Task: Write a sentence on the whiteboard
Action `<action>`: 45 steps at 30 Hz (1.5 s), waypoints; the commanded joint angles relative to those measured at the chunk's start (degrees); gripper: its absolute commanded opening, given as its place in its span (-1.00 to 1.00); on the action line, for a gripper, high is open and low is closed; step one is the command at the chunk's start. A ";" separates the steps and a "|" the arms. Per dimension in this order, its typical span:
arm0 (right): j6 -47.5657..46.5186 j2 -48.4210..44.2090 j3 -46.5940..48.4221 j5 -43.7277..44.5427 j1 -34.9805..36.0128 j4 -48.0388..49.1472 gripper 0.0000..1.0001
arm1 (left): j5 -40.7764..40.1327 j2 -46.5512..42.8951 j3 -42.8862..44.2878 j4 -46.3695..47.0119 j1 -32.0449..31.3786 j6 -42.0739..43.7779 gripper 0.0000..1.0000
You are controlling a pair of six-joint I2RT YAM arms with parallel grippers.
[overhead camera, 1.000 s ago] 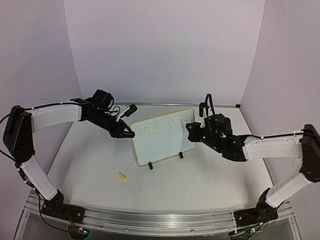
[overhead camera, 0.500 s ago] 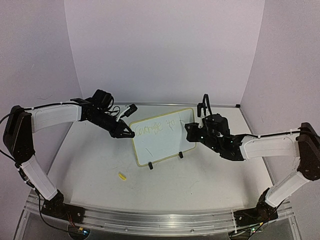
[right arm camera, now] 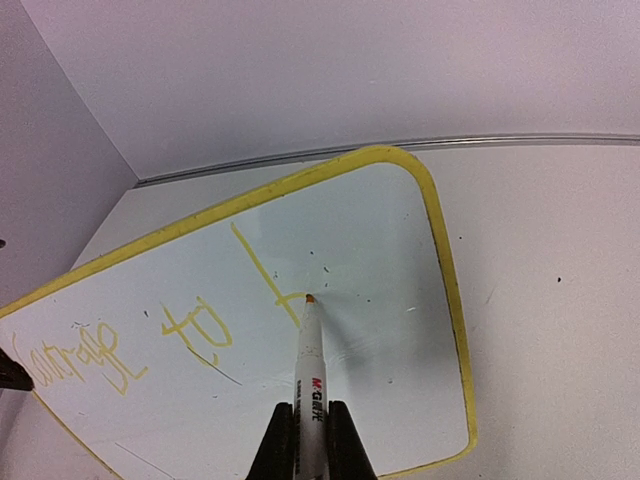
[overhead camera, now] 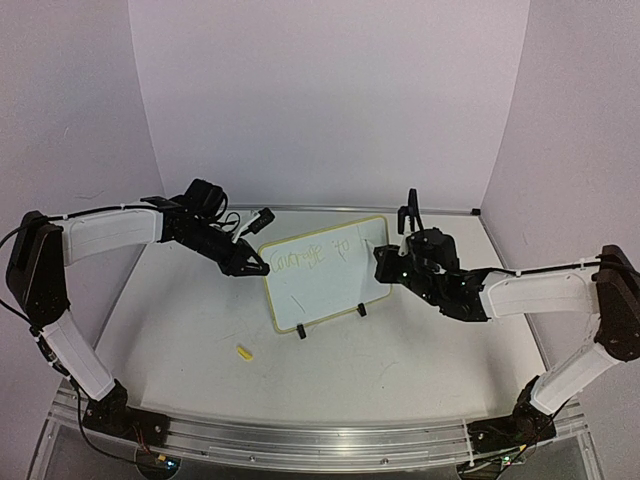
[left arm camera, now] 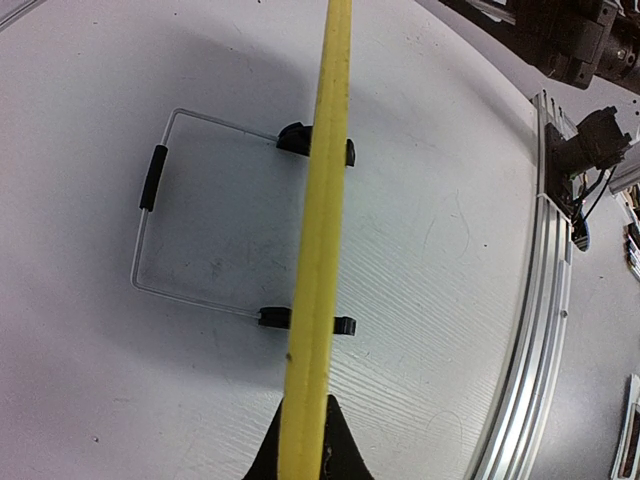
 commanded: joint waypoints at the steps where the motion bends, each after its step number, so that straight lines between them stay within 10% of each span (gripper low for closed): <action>1: 1.21 0.45 1.02 1.42 -0.07 -0.92 -1.00 | -7.61 -0.83 0.32 -2.90 0.21 2.89 -1.00; 45: -0.74 -2.58 -0.27 1.01 -0.06 -0.59 -1.00 | -7.67 -0.92 0.32 -2.88 0.11 2.86 -1.00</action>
